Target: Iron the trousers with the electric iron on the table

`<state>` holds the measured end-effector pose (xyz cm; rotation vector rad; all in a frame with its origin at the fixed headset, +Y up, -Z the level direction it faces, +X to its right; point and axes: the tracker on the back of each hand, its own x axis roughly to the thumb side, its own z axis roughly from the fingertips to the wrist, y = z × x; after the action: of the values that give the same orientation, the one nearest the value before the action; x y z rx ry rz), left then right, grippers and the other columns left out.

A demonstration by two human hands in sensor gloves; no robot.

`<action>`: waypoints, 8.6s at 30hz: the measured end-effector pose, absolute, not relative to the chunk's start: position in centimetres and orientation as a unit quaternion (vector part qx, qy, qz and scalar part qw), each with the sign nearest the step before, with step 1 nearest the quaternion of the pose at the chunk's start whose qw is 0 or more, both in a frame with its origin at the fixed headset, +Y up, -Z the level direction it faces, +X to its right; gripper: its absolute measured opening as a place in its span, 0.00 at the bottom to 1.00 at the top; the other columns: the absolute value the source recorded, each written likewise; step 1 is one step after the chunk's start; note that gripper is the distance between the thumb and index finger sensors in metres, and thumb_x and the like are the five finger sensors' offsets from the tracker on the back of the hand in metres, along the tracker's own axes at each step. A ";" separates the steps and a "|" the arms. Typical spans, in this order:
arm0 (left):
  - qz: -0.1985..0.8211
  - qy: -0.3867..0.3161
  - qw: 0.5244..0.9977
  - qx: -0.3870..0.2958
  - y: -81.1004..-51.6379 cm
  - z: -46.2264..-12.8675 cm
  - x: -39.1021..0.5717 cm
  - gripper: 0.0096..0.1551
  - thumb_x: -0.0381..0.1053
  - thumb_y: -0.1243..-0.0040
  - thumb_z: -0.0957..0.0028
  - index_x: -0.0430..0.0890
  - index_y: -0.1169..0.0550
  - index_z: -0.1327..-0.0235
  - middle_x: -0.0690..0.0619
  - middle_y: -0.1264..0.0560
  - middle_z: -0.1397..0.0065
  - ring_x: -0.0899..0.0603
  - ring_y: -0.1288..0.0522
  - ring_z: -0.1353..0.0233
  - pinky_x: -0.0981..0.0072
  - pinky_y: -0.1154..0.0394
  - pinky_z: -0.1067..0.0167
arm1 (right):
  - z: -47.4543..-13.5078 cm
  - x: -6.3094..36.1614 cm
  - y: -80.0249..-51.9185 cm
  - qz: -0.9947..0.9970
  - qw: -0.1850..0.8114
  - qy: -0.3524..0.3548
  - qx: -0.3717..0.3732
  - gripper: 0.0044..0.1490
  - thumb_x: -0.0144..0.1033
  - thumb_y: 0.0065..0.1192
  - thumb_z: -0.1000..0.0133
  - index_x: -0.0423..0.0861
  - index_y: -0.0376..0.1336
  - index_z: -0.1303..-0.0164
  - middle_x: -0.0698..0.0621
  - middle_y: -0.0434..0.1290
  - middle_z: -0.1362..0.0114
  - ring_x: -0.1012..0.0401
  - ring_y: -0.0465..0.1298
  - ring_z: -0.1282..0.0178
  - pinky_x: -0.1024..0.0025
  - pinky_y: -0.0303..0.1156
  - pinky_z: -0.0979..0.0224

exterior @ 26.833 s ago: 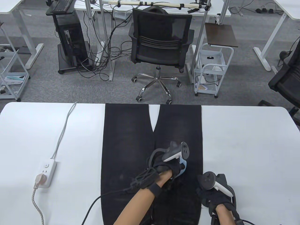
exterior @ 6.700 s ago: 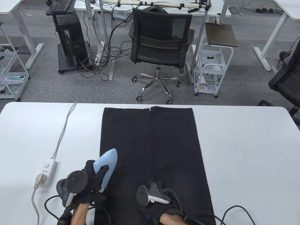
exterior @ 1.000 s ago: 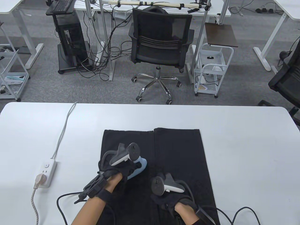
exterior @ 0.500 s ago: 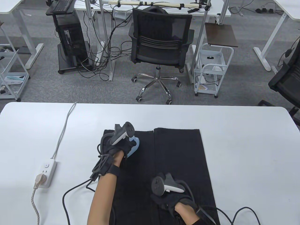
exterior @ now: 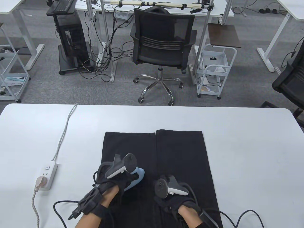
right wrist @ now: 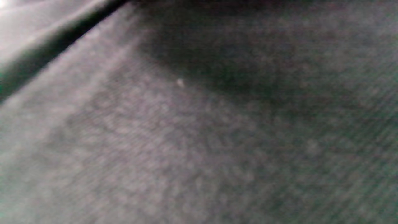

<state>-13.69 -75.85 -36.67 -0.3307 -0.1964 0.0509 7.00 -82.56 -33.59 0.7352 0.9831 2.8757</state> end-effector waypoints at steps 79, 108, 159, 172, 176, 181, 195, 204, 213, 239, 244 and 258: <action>-0.017 -0.174 0.969 -0.175 -76.2 -39.7 8.9 0.30 0.67 0.39 0.52 0.44 0.25 0.51 0.56 0.19 0.66 0.53 0.17 0.63 0.47 0.21 0.44 | -36.5 27.4 -82.2 0.947 0.110 0.302 0.016 0.42 0.39 0.35 0.35 0.46 0.26 0.18 0.37 0.22 0.16 0.31 0.26 0.22 0.21 0.36 0.30; -0.002 -0.084 0.982 -0.171 -75.8 -47.4 8.3 0.30 0.67 0.39 0.51 0.45 0.25 0.49 0.57 0.19 0.65 0.53 0.17 0.63 0.49 0.21 0.44 | -36.5 27.3 -82.0 0.952 0.102 0.289 0.015 0.42 0.32 0.40 0.36 0.45 0.29 0.17 0.35 0.25 0.16 0.30 0.29 0.21 0.21 0.39 0.30; 0.013 -0.061 0.983 -0.175 -75.9 -48.3 7.3 0.31 0.68 0.38 0.50 0.45 0.25 0.49 0.57 0.18 0.65 0.53 0.17 0.63 0.49 0.20 0.44 | -36.4 27.2 -82.1 0.953 0.103 0.286 0.014 0.42 0.33 0.39 0.36 0.45 0.28 0.17 0.35 0.25 0.16 0.30 0.28 0.21 0.21 0.38 0.30; 0.009 -0.075 0.982 -0.175 -75.9 -45.8 6.8 0.31 0.67 0.38 0.51 0.44 0.25 0.51 0.57 0.19 0.66 0.53 0.17 0.64 0.48 0.20 0.45 | -36.5 27.2 -82.1 0.951 0.109 0.289 0.014 0.42 0.35 0.39 0.35 0.47 0.28 0.17 0.36 0.24 0.16 0.30 0.28 0.21 0.22 0.37 0.30; 0.001 -0.119 0.977 -0.178 -75.9 -42.8 7.7 0.30 0.67 0.38 0.51 0.44 0.25 0.51 0.56 0.19 0.66 0.53 0.17 0.64 0.48 0.20 0.45 | -36.5 27.3 -82.1 0.950 0.113 0.290 0.016 0.42 0.35 0.39 0.35 0.47 0.28 0.17 0.36 0.24 0.16 0.31 0.27 0.21 0.22 0.37 0.30; -0.005 -0.189 0.964 -0.186 -76.0 -38.0 9.0 0.31 0.67 0.39 0.51 0.44 0.25 0.51 0.56 0.19 0.66 0.53 0.17 0.64 0.47 0.20 0.46 | -36.5 27.5 -82.1 0.950 0.115 0.290 0.019 0.42 0.35 0.39 0.35 0.47 0.28 0.17 0.36 0.24 0.16 0.31 0.27 0.21 0.22 0.36 0.30; 0.055 -0.257 0.948 -0.180 -75.7 -30.0 7.3 0.31 0.68 0.39 0.51 0.43 0.24 0.51 0.56 0.17 0.66 0.53 0.16 0.65 0.48 0.20 0.47 | -35.5 27.9 -82.1 0.950 0.117 0.289 0.025 0.42 0.36 0.39 0.35 0.47 0.28 0.17 0.36 0.24 0.16 0.31 0.27 0.21 0.22 0.37 0.30; 0.326 -0.154 0.932 -0.046 -66.1 -31.4 -5.9 0.32 0.64 0.37 0.49 0.41 0.26 0.47 0.52 0.16 0.59 0.48 0.14 0.56 0.41 0.22 0.42 | -35.4 27.8 -82.1 0.949 0.111 0.293 0.024 0.43 0.37 0.39 0.35 0.47 0.27 0.18 0.35 0.23 0.16 0.31 0.27 0.22 0.22 0.37 0.31; 0.440 -0.032 0.878 0.185 -58.3 -28.5 -23.3 0.33 0.63 0.33 0.49 0.38 0.26 0.45 0.49 0.17 0.55 0.44 0.14 0.53 0.38 0.24 0.40 | -35.6 27.2 -82.1 0.947 0.095 0.305 0.023 0.44 0.39 0.38 0.34 0.45 0.25 0.18 0.34 0.22 0.17 0.29 0.27 0.22 0.21 0.37 0.31; 0.478 0.135 0.866 0.057 -74.5 -42.9 -36.7 0.32 0.57 0.26 0.52 0.43 0.28 0.43 0.49 0.18 0.42 0.41 0.14 0.39 0.28 0.34 0.30 | -34.4 23.6 -79.4 0.967 0.103 0.212 0.094 0.44 0.45 0.40 0.35 0.44 0.30 0.16 0.31 0.37 0.14 0.30 0.44 0.18 0.24 0.49 0.28; 0.484 0.130 0.863 0.059 -75.9 -43.4 -37.2 0.31 0.54 0.24 0.51 0.44 0.28 0.43 0.50 0.19 0.41 0.40 0.14 0.36 0.27 0.34 0.31 | -34.4 23.4 -79.5 0.966 0.099 0.217 0.100 0.44 0.45 0.40 0.35 0.44 0.30 0.16 0.31 0.38 0.14 0.30 0.44 0.18 0.25 0.49 0.28; 0.327 0.277 0.902 0.054 -75.7 -41.0 -36.5 0.32 0.52 0.22 0.52 0.43 0.27 0.41 0.43 0.20 0.33 0.31 0.19 0.30 0.31 0.28 0.35 | -34.4 23.2 -80.0 0.960 0.102 0.237 0.108 0.44 0.45 0.39 0.35 0.43 0.30 0.16 0.30 0.38 0.14 0.30 0.45 0.18 0.25 0.49 0.28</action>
<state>-36.54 -75.72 -41.00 0.1110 0.5737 0.6756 23.22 -80.04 -34.40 0.3176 0.7006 2.8347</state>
